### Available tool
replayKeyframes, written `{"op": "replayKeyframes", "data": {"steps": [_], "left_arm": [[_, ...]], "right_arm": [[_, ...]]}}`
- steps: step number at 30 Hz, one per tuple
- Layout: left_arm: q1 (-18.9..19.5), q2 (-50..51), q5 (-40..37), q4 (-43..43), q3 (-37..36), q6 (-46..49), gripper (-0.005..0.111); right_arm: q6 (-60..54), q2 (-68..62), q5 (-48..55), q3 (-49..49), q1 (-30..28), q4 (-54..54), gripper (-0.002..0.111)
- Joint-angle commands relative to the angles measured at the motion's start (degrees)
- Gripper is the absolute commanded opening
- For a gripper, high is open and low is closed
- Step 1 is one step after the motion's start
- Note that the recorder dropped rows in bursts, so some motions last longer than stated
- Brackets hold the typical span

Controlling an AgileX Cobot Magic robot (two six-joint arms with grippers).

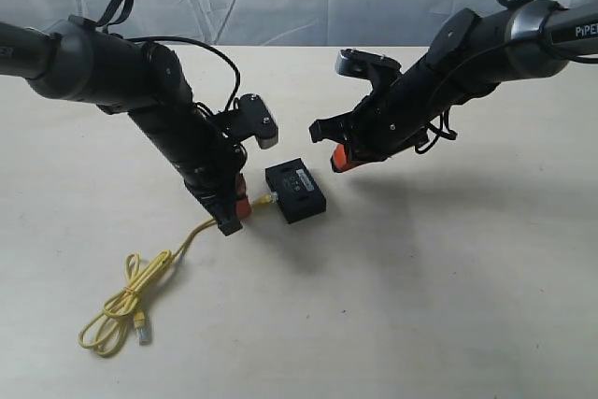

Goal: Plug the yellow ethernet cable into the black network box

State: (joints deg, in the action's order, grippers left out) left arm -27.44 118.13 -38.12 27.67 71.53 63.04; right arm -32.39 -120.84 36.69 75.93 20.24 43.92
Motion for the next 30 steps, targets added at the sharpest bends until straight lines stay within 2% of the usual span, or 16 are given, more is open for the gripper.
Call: {"op": "replayKeyframes", "data": {"steps": [1, 6, 19, 23, 30], "left_arm": [[-0.1, 0.4, 0.6, 0.7, -0.1, 0.1, 0.025], [-0.1, 0.1, -0.3, -0.3, -0.1, -0.1, 0.038], [-0.1, -6.1, -4.8, -5.3, -0.1, -1.6, 0.037], [0.8, -8.4, -5.9, -5.8, -0.1, -5.3, 0.031], [6.7, -12.9, -12.0, -5.6, -0.1, -17.8, 0.003]], "right_arm": [[0.0, 0.6, 0.1, 0.0, -0.3, -0.3, -0.001], [0.0, 0.6, 0.1, 0.0, -0.3, -0.3, -0.001], [0.0, 0.8, 4.1, 0.0, -0.3, -0.4, -0.001], [0.0, 2.4, 7.6, 0.0, -0.3, -1.2, -0.001], [0.0, 8.4, 13.6, 0.0, -0.3, -5.0, -0.001]]}}
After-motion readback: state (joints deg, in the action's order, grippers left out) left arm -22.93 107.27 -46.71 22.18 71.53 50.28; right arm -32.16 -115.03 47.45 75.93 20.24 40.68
